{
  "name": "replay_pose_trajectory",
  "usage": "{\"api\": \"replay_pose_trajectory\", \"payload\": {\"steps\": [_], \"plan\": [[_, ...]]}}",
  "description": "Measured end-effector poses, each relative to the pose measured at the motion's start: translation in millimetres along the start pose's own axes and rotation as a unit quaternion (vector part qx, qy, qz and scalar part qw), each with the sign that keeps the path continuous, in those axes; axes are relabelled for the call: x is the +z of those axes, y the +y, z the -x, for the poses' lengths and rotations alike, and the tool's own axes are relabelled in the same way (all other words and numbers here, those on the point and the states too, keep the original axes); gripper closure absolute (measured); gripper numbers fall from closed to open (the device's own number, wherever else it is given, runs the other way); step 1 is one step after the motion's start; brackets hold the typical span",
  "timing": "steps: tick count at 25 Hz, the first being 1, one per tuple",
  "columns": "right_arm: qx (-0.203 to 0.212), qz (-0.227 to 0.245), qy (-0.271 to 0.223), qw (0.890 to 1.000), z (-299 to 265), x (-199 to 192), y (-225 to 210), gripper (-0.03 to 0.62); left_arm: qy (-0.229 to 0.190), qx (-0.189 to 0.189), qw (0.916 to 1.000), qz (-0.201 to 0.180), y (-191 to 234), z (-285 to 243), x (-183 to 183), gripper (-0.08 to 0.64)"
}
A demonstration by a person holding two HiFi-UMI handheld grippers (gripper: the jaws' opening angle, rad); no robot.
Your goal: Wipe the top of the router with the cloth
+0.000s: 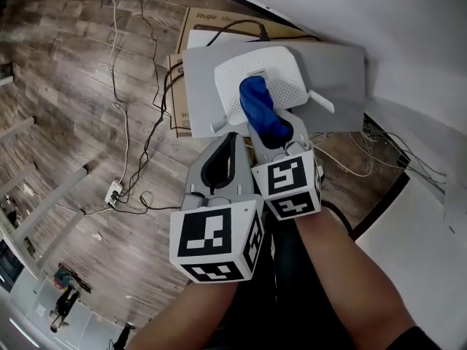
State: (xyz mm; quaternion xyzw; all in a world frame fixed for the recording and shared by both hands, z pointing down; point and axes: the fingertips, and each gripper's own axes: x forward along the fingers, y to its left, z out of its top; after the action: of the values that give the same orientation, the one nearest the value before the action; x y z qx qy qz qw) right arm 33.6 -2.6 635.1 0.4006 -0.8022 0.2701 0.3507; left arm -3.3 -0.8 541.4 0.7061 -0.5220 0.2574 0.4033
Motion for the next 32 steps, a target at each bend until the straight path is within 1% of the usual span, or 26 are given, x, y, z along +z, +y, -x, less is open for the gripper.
{"api": "replay_pose_trajectory", "payload": {"steps": [3,9,15,19,21,26,32], "plan": [[0.007,0.008,0.005,1.0,-6.1,-0.1,6.4,0.451,-0.001,0.009,0.9997,0.023,9.7,-1.5,-3.2,0.56],[0.03,0.034,0.024,0.999,-13.0,10.5,15.7,0.451,-0.02,0.026,0.9987,0.04,34.5,7.1,20.7,0.56],[0.047,0.058,0.029,0.997,-26.2,40.4,28.5,0.451,-0.047,0.041,0.996,0.065,54.6,22.4,45.9,0.558],[0.054,0.076,0.027,0.995,-44.7,56.7,41.1,0.451,-0.044,0.053,0.9945,0.078,74.3,30.3,51.6,0.558],[0.05,0.079,0.031,0.995,-50.4,60.2,39.3,0.451,-0.044,0.056,0.9941,0.082,80.2,30.1,53.3,0.56],[0.024,0.057,0.034,0.998,-52.1,62.5,13.2,0.449,-0.044,0.045,0.9953,0.073,79.0,19.8,58.2,0.558],[-0.02,0.005,0.031,0.999,-40.4,58.5,-32.7,0.449,-0.033,0.021,0.998,0.05,55.5,6.4,64.4,0.559]]}}
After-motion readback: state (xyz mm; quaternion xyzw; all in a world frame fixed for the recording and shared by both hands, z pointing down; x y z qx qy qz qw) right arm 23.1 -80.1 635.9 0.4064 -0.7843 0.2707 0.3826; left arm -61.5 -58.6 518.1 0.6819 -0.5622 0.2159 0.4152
